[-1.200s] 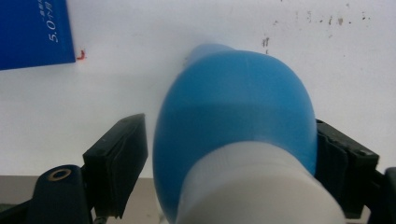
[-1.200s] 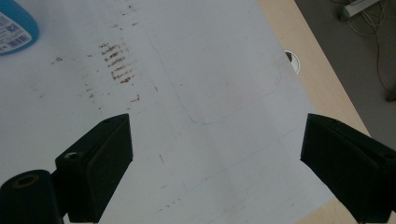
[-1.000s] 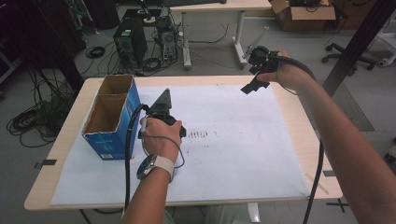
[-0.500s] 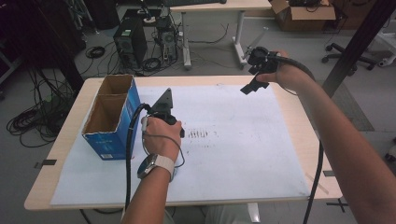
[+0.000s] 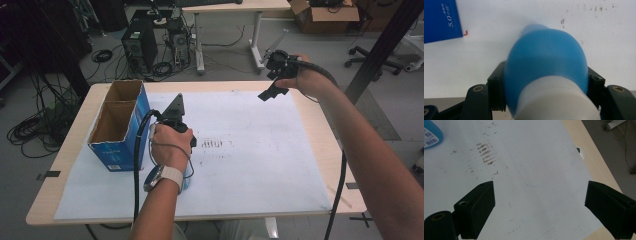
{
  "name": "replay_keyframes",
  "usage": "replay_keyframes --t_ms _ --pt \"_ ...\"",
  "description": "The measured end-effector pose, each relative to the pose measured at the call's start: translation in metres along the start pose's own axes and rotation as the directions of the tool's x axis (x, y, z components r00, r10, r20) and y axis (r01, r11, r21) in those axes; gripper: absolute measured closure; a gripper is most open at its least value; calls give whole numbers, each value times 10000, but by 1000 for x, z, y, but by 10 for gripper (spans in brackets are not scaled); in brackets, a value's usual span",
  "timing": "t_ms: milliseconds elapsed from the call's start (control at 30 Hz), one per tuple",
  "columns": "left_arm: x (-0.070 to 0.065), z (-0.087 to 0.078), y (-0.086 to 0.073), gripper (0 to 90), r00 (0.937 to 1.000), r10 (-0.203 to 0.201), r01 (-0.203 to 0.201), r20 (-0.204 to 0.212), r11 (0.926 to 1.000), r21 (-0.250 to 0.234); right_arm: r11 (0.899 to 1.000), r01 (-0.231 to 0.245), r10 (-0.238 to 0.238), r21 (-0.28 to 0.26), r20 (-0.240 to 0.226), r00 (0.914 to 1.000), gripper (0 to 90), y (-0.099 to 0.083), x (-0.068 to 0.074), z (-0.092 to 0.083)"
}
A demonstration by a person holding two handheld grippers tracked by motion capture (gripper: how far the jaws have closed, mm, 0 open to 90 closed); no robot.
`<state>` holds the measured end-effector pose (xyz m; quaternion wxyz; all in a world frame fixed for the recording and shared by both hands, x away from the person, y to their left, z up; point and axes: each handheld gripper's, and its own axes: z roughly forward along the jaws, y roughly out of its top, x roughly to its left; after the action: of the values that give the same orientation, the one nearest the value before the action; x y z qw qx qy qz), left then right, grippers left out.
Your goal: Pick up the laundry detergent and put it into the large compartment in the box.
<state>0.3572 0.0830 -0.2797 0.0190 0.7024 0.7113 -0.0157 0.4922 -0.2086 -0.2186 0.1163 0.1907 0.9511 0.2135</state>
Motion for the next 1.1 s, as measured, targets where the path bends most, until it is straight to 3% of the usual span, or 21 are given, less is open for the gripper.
replay_keyframes --t_ms 600,967,1100 --pt "7 -67 3 374 9982 559 -564 -200 9981 -260 10000 -33 33 79 39 10000 94 -2 -1 -2" --pt "16 -134 4 375 9928 1152 -1170 -318 9912 -618 9998 -148 147 125 71 9999 94 -6 -4 -4" --pt "19 -159 6 375 9920 1186 -1218 -441 9892 -809 9998 -200 200 90 72 9998 93 -7 -5 -4"
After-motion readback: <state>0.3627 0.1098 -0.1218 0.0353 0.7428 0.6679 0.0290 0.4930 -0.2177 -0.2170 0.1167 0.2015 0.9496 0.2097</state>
